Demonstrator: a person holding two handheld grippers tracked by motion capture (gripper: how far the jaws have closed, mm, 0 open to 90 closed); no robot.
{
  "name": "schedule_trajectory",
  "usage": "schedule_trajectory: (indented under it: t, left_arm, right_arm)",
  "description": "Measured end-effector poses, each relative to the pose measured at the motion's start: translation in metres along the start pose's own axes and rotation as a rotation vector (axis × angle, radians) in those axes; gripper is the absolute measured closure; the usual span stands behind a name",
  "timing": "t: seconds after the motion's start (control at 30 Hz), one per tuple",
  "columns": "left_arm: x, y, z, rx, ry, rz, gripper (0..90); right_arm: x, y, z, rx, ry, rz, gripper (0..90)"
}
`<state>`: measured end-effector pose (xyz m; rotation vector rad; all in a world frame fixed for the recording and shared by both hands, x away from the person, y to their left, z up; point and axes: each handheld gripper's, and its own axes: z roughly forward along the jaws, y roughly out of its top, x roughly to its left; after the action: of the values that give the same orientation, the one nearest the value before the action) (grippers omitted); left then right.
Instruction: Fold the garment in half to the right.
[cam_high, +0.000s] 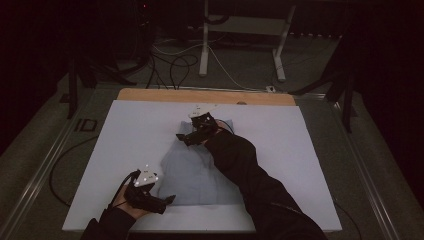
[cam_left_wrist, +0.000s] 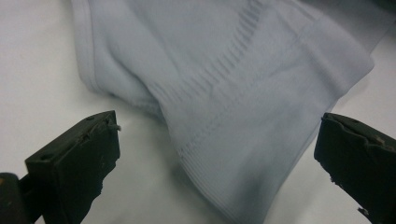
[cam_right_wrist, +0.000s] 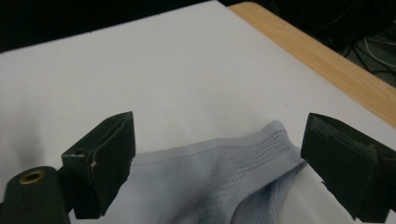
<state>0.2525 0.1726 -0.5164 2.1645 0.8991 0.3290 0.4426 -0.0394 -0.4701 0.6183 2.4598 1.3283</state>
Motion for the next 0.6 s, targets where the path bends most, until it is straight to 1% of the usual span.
schedule_trajectory:
  t: [0.03, 0.07, 0.13, 0.23, 0.27, 0.3, 0.33, 0.4, 0.43, 0.47, 0.5, 0.53, 0.6]
  left_arm:
    - [0.0, 0.0, 0.0, 0.006, -0.003, -0.001, 1.4]
    - [0.0, -0.001, 0.0, 0.012, -0.005, -0.002, 1.5]
    - [0.001, -0.001, 0.001, 0.021, -0.003, -0.001, 3.0]
    - [0.001, -0.002, 0.002, 0.048, 0.01, -0.008, 5.9]
    - [0.001, -0.003, 0.003, 0.057, 0.012, -0.002, 6.8]
    - [0.001, -0.003, 0.003, 0.068, 0.012, 0.003, 8.4]
    - [0.001, -0.004, 0.003, 0.074, 0.01, 0.004, 9.6]
    - [0.001, -0.004, 0.003, 0.075, 0.002, 0.003, 15.5]
    - [0.001, -0.005, 0.003, 0.085, -0.004, 0.012, 15.5]
    - [0.002, -0.005, 0.003, 0.085, -0.016, 0.013, 19.0]
    - [0.003, -0.006, 0.003, 0.086, -0.014, 0.007, 20.8]
    - [0.003, -0.006, 0.003, 0.085, -0.019, 0.003, 22.4]
    - [0.003, -0.006, 0.003, 0.092, -0.026, 0.006, 26.8]
  right_arm:
    - [-0.003, -0.001, 0.005, 0.014, -0.003, 0.003, 10.2]
    - [-0.004, -0.001, 0.006, 0.018, 0.0, -0.002, 10.2]
    - [-0.006, -0.001, 0.01, 0.029, -0.006, 0.002, 10.2]
    - [-0.009, -0.001, 0.015, 0.037, -0.011, 0.016, 10.2]
    - [-0.01, -0.001, 0.017, 0.043, -0.01, 0.012, 10.3]
    - [-0.01, -0.001, 0.019, 0.048, -0.014, 0.017, 10.3]
    - [-0.012, -0.001, 0.021, 0.056, -0.018, 0.008, 10.3]
    - [-0.013, 0.0, 0.023, 0.056, -0.017, 0.017, 10.2]
    - [-0.013, 0.0, 0.024, 0.061, -0.019, 0.022, 10.3]
    - [-0.015, 0.001, 0.028, 0.063, -0.018, 0.026, 10.2]
    - [-0.015, 0.001, 0.029, 0.074, -0.018, 0.023, 10.3]
    - [-0.015, 0.001, 0.031, 0.072, -0.019, 0.026, 10.3]
    - [-0.016, 0.001, 0.035, 0.081, -0.016, 0.026, 10.3]
